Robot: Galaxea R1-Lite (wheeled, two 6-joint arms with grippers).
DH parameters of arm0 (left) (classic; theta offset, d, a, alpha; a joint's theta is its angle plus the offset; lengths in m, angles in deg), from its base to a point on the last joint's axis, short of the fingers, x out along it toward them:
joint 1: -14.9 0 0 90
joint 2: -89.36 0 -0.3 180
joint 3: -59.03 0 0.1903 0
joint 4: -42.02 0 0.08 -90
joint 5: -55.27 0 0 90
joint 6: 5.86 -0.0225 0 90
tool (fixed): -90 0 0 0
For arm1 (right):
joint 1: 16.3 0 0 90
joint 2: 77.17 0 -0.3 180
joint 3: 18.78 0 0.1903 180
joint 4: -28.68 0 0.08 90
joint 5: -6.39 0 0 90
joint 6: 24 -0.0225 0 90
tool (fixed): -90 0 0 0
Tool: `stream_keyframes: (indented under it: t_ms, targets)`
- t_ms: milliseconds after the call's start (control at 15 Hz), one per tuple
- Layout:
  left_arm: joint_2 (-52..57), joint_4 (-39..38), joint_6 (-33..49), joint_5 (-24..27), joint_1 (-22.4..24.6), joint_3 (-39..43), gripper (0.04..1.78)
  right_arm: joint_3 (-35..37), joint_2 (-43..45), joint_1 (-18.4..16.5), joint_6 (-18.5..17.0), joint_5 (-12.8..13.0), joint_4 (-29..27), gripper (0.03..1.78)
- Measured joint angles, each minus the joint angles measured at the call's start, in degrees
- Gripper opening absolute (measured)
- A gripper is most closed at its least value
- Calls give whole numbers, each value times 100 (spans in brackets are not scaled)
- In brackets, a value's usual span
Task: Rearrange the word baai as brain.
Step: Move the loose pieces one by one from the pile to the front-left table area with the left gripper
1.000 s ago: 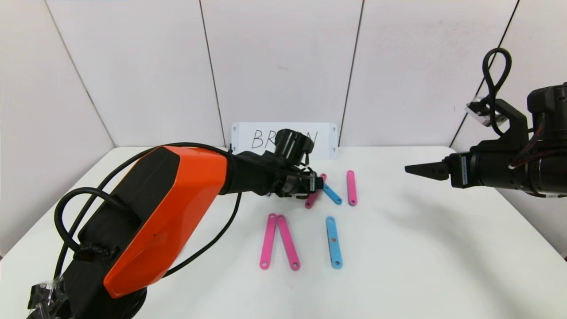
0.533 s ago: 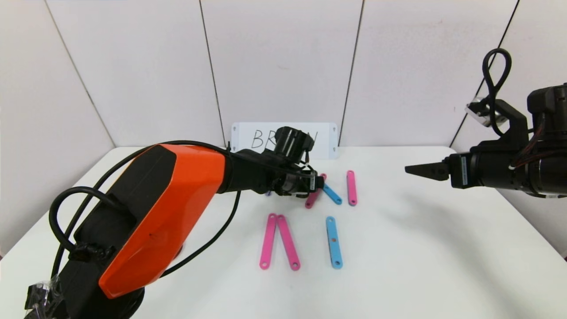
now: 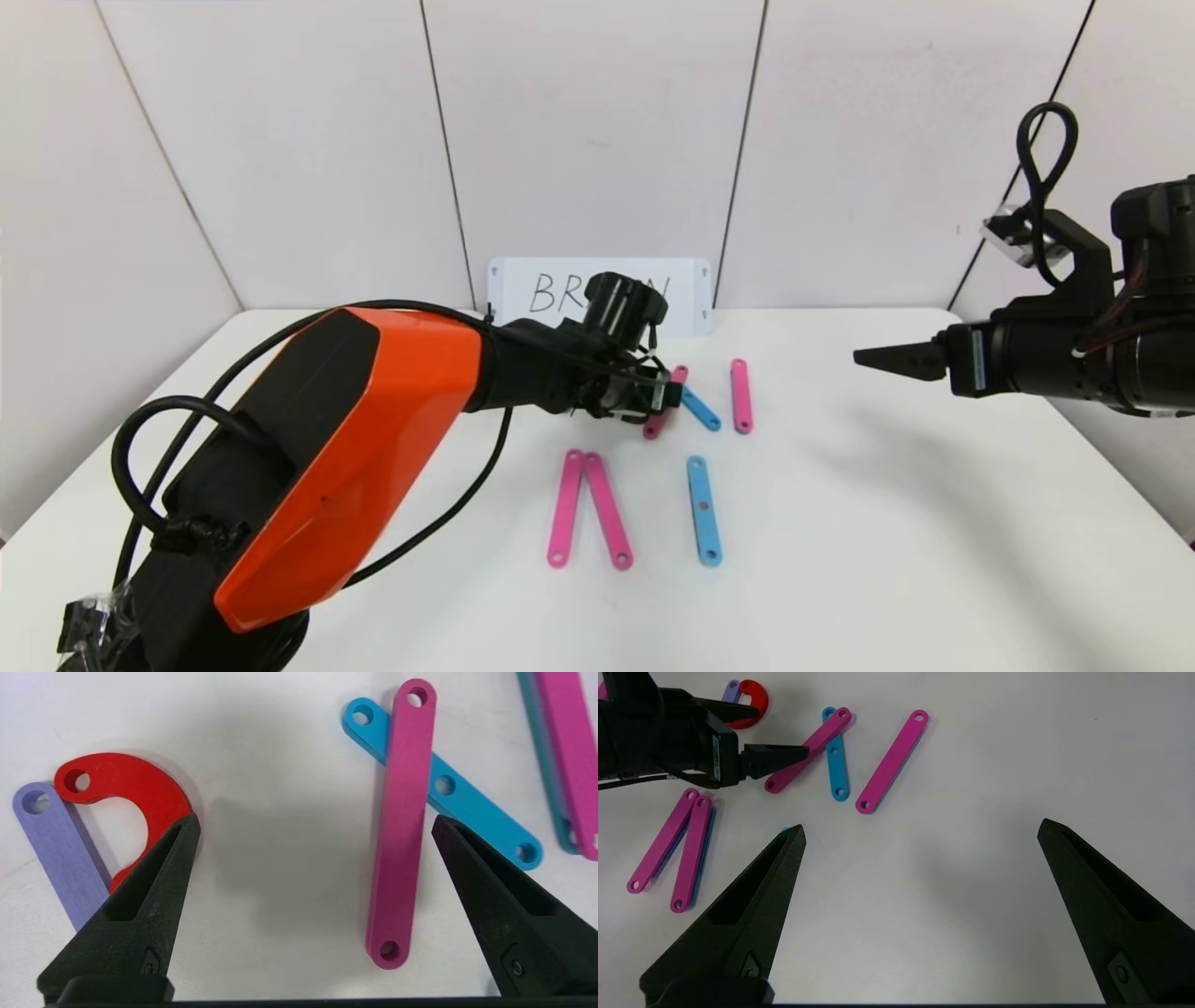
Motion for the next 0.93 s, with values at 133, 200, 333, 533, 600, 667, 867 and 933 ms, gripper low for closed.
stream_keyframes:
  t_ms: [133, 200, 333, 533, 600, 667, 867, 933]
  targets:
    - [-61, -6, -176, -78, -28, -11, 173, 0, -2, -4, -1, 0, 6, 174]
    - [-80, -17, -197, -83, -32, -18, 173, 0, 0, -6, 0, 0, 11, 174]
    - [-111, -88, -197, -78, -32, -29, 173, 0, 0, -9, 0, -2, 6, 174]
    - [-152, -183, -204, -243, -37, -44, 173, 0, 0, -9, 0, 0, 6, 174]
    - [-163, -204, -212, -369, -37, -50, 173, 0, 0, -9, 0, 0, 6, 174]
    - [-172, -232, -210, -400, -34, -55, 173, 0, 0, -9, 0, 0, 9, 174]
    - [-185, -215, -212, -444, -32, -55, 173, 6, 0, -9, 0, -2, 2, 174]
    - [-188, -215, -215, -522, -28, -55, 173, 9, 0, -9, 2, 0, 4, 174]
